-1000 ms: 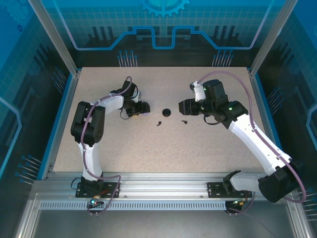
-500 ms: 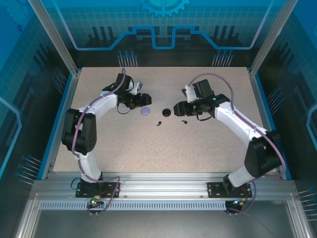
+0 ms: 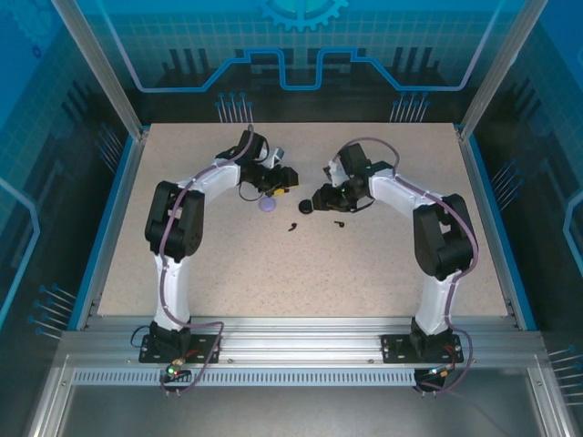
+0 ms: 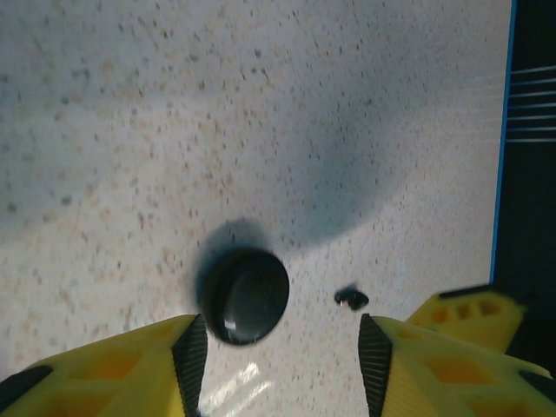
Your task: Insert the wireless bluetooth earbuds into the charging case
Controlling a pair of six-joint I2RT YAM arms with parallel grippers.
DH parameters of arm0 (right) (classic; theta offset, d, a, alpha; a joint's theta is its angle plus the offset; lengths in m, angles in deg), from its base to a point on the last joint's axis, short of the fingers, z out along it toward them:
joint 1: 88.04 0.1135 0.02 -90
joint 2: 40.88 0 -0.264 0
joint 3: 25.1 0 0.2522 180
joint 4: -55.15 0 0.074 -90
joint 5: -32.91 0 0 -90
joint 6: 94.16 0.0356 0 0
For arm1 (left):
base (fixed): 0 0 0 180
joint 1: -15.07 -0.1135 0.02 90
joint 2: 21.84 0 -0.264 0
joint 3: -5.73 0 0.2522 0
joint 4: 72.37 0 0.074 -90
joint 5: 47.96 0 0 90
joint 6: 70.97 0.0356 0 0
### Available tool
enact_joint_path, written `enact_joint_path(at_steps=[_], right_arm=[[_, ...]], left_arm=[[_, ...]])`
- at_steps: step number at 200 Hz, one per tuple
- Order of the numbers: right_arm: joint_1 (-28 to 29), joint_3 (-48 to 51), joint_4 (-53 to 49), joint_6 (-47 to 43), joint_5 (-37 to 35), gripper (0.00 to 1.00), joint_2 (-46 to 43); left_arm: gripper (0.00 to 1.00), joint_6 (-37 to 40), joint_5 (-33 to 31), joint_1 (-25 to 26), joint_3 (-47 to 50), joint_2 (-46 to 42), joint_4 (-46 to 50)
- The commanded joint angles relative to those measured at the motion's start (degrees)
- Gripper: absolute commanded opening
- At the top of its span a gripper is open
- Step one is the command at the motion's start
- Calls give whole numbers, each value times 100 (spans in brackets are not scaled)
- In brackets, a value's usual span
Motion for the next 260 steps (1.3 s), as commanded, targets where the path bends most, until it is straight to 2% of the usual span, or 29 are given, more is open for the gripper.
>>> enact_joint_path(at_steps=[1,58,116,183,260], right_arm=[[-35,-225,-116,84,219,40,258],[1,-504,-140,246,199,26,879],[33,-833,-337,174,-75,25,1248],[37,-1155,-562,173,-358,24,1509],[39,-1435,-726,178,-519,24,1650]], left_arm=[[49,-122,175,40,-515,421,278],[37,-157,469,127,-1412,1282,510],[36,-53,539,181,-1574,1563,725],[35,237,766,207,-1189,1441,881],[35,300,573,312,-443,986,760]])
